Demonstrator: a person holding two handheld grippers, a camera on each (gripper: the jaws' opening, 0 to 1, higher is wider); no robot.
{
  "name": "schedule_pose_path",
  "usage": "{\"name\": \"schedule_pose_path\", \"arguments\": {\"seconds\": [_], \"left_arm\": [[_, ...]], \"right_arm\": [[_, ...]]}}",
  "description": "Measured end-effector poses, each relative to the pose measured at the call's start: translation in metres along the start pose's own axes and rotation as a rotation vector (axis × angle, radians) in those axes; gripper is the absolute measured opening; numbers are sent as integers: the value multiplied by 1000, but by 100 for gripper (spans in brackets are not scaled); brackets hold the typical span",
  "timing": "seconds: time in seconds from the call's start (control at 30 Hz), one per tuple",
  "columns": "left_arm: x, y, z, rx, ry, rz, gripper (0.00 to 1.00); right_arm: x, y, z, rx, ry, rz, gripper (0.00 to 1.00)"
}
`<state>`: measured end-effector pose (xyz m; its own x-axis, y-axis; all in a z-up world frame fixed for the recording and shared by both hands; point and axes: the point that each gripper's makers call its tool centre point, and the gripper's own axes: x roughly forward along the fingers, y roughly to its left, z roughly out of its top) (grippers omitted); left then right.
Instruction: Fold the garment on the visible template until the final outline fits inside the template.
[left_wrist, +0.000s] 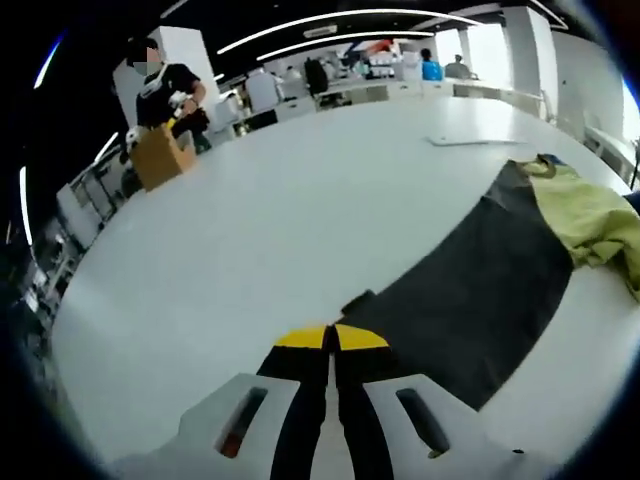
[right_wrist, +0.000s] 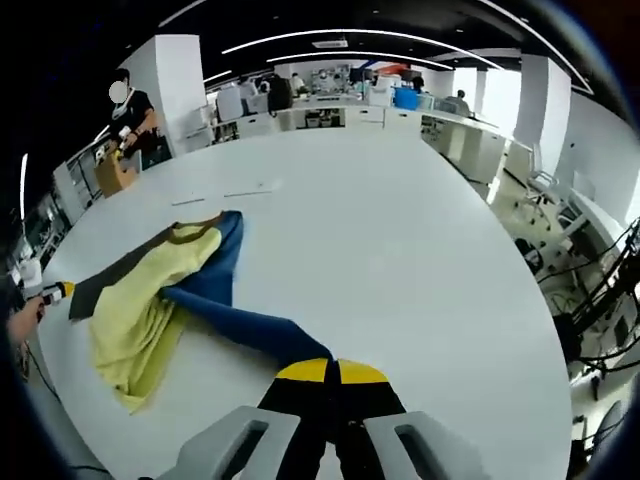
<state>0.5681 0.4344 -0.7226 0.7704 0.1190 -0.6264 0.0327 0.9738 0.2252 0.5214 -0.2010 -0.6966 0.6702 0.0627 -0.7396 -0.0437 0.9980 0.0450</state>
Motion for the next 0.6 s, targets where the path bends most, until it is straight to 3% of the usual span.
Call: {"name": "schedule_pose_path", "arguments": {"seconds": [0.2,0.6], "left_arm": [[10,7,2,34,9,19,0],[23,11,6,70,26,13,0]], "right_arm": [[3,-12,0,-41,21,-23,0],[8,-54,-12,-16,75,-118,0]]}}
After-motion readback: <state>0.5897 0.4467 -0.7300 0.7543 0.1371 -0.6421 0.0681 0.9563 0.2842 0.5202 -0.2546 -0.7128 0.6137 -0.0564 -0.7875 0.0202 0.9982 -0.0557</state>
